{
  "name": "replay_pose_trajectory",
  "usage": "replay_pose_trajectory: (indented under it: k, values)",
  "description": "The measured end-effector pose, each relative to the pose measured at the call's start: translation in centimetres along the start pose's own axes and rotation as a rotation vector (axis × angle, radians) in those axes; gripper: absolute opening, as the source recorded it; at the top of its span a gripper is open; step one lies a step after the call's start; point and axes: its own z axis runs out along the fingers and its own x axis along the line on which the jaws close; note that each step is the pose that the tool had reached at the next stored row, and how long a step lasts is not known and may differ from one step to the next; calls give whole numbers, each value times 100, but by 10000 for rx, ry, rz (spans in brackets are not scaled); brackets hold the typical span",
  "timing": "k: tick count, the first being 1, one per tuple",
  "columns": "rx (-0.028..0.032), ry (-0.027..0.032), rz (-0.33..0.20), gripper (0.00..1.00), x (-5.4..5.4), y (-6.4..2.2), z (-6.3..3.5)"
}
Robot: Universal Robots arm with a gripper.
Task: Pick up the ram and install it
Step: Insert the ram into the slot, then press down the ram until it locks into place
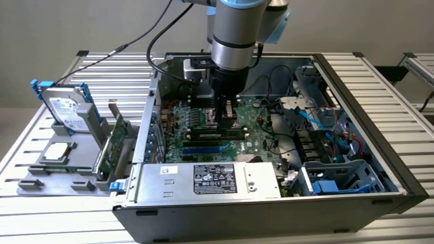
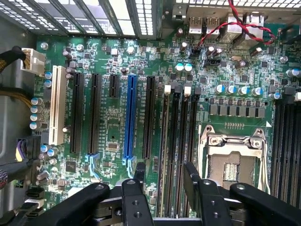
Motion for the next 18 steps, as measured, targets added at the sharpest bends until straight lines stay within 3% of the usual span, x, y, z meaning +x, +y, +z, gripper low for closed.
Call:
replay_pose_trajectory:
  k: [3,7,18]
  values:
    - [0,0,0,37,0,0,0]
    - [0,1,0,13,0,0,0]
    - [0,1,0,11,0,0,0]
